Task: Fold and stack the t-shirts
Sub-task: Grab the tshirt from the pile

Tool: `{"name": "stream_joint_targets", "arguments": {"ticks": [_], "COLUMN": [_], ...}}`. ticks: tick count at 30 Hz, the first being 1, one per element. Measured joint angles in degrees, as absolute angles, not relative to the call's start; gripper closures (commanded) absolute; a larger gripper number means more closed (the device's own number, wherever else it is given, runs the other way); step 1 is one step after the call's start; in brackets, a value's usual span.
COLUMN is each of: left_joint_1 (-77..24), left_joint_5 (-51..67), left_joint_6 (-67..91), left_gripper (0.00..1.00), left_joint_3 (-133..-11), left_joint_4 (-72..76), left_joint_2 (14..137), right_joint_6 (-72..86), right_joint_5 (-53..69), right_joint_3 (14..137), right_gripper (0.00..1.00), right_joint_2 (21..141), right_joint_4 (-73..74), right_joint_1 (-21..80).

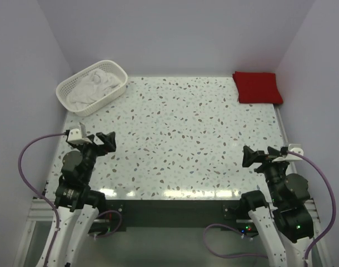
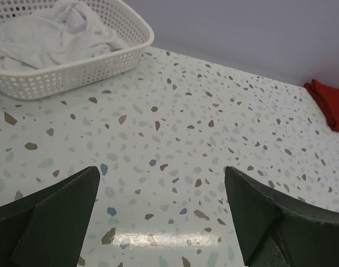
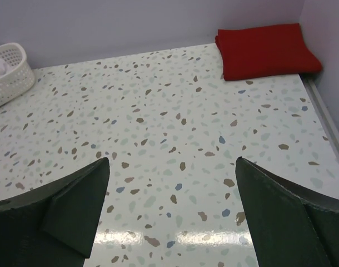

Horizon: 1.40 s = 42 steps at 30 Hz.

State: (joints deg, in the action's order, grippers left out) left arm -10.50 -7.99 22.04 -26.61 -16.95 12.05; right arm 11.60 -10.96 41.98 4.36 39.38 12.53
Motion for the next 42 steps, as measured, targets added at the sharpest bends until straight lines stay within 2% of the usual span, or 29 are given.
{"name": "stream_joint_targets", "arguments": {"ticks": [9, 20, 29, 37, 40, 42], "left_joint_1": [-10.5, -8.5, 0.2, 7.0, 8.1, 8.6], "left_joint_5": [-9.2, -20.3, -22.9, -17.7, -14.2, -11.6], "left_joint_6": [23.5, 21.1, 19.2, 19.7, 20.2, 20.6], "left_gripper": [0.00, 0.00, 0.01, 0.03, 0.13, 0.34], "left_joint_3": [-37.3, -68.0, -90.5, -100.4, -103.1, -104.7], "left_joint_4": [-17.2, -14.1, -12.2, -10.8, -10.8, -10.4], "left_joint_2": [39.1, 80.8, 108.7, 126.2, 131.1, 134.0], "right_joint_6": [12.4, 12.9, 13.1, 13.1, 13.1, 13.1], "right_joint_5": [-12.6, -14.0, -14.0, -13.8, -13.7, -13.5], "right_joint_3": [41.4, 41.1, 40.9, 40.9, 40.9, 40.9], "right_gripper": [0.01, 0.01, 0.01, 0.01, 0.01, 0.01], "right_joint_2": [2.6, 1.6, 1.8, 5.2, 6.8, 7.9], "right_joint_4": [39.4, 39.4, 39.4, 39.4, 39.4, 39.4], "right_joint_1": [15.9, 18.7, 19.1, 19.1, 19.1, 19.1]}}
